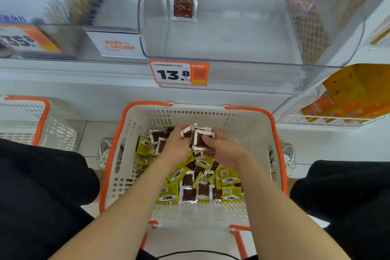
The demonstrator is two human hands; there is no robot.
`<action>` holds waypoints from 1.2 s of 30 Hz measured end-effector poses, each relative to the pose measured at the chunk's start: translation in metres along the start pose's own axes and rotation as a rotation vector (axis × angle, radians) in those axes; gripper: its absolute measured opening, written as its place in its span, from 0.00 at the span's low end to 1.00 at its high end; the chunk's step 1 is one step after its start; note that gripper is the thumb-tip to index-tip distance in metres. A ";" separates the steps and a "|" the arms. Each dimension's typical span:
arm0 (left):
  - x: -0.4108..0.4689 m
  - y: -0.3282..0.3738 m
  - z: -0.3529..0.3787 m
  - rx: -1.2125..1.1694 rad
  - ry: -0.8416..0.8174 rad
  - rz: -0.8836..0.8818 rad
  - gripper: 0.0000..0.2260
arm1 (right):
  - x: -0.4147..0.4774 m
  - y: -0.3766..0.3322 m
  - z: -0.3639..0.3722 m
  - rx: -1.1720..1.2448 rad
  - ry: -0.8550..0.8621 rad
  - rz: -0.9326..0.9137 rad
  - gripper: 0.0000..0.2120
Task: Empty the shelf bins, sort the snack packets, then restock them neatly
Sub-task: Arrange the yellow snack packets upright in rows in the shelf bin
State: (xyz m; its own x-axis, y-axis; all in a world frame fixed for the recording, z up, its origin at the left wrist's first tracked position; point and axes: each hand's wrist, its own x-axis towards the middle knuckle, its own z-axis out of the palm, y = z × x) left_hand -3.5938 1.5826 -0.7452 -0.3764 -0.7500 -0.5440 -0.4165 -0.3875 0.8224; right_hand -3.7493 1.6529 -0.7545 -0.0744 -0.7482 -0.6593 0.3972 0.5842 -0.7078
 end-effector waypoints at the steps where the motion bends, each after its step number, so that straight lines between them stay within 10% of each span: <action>1: -0.004 0.012 0.001 -0.086 0.024 -0.016 0.16 | -0.005 -0.008 0.007 -0.059 -0.004 -0.014 0.12; 4: -0.020 0.039 -0.003 -0.304 0.035 -0.114 0.11 | -0.022 -0.034 0.023 -0.299 0.000 -0.092 0.16; 13: -0.070 0.084 -0.039 -0.428 -0.449 -0.208 0.36 | -0.082 -0.114 0.060 -1.536 0.078 -0.426 0.21; 16: -0.085 0.099 -0.044 -0.624 -0.485 -0.136 0.31 | -0.113 -0.115 0.083 -1.823 0.373 -0.800 0.18; 19: -0.105 0.121 -0.050 -0.809 -0.539 0.065 0.19 | -0.127 -0.108 0.087 -1.629 0.512 -1.199 0.17; 23: -0.118 0.139 -0.069 -0.758 -0.535 0.243 0.22 | -0.144 -0.118 0.079 -1.347 0.159 -1.296 0.25; 26: -0.129 0.152 -0.075 -0.572 -0.545 0.297 0.25 | -0.147 -0.126 0.080 -1.025 0.257 -1.389 0.12; 28: -0.135 0.166 -0.077 -0.474 -0.530 0.298 0.26 | -0.150 -0.137 0.084 -0.827 0.405 -1.316 0.06; 36: -0.134 0.205 -0.085 -0.196 -0.379 0.421 0.22 | -0.151 -0.176 0.080 -0.521 0.472 -1.083 0.32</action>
State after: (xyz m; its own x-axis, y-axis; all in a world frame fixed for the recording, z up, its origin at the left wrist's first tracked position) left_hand -3.5590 1.5580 -0.4894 -0.7600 -0.6309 -0.1561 -0.0207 -0.2166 0.9760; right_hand -3.7348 1.6374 -0.5099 -0.4891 -0.7947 0.3596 -0.4617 -0.1139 -0.8797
